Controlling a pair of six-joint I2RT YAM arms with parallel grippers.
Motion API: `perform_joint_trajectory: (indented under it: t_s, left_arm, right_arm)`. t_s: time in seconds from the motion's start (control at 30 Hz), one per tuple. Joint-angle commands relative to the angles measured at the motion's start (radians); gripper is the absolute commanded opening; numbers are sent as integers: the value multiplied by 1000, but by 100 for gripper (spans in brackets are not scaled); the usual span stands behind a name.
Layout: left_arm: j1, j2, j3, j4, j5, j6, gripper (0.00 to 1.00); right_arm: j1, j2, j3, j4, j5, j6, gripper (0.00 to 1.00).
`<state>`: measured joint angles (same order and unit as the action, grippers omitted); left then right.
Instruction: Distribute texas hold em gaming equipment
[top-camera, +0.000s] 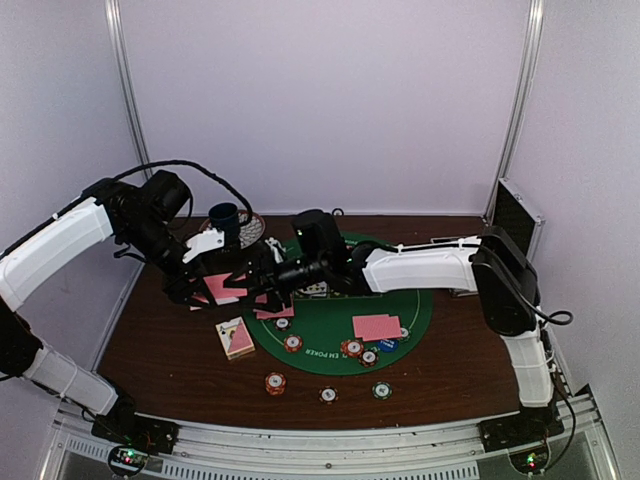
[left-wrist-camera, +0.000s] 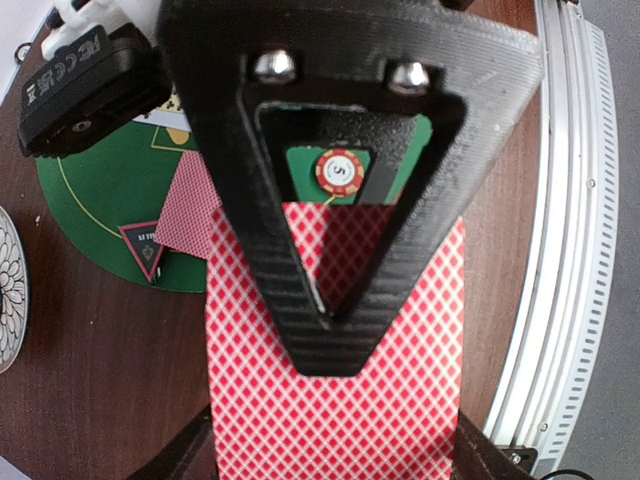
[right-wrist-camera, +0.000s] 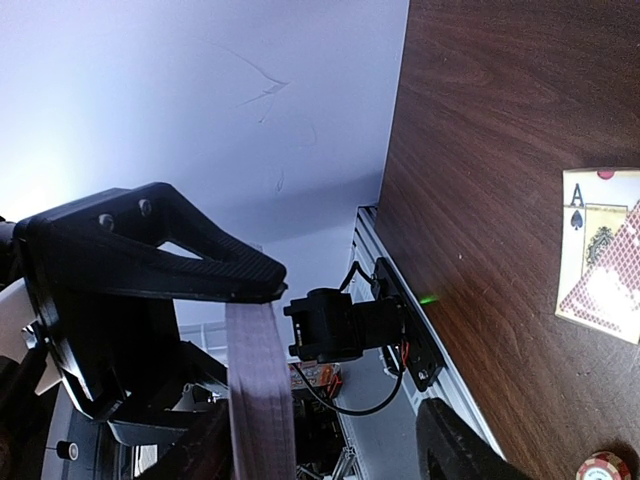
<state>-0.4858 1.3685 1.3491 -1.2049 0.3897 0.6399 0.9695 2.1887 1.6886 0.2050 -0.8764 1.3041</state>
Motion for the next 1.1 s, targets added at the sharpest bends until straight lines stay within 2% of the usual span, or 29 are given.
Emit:
perform_joint_trajectory:
  t_s: [0.0, 0.1, 0.37, 0.5, 0.73, 1.07]
  left_arm:
    - [4, -27, 19, 21, 14, 1, 0]
    - [4, -28, 19, 21, 14, 1, 0]
    - [4, -28, 18, 22, 16, 1, 0]
    - [4, -26, 17, 22, 18, 1, 0]
    - [4, -27, 19, 21, 11, 1, 0]
    - [4, -23, 16, 21, 10, 2, 0]
  right_arm:
    - [-8, -78, -14, -40, -12, -31, 58]
    - [-14, -101, -17, -70, -14, -53, 50]
    - [-28, -145, -60, -94, -20, -65, 43]
    - [-28, -153, -77, -40, -18, -30, 37]
    - [-26, -155, -86, 0, -27, 4, 19]
    - [-20, -145, -97, 93, -39, 67, 21]
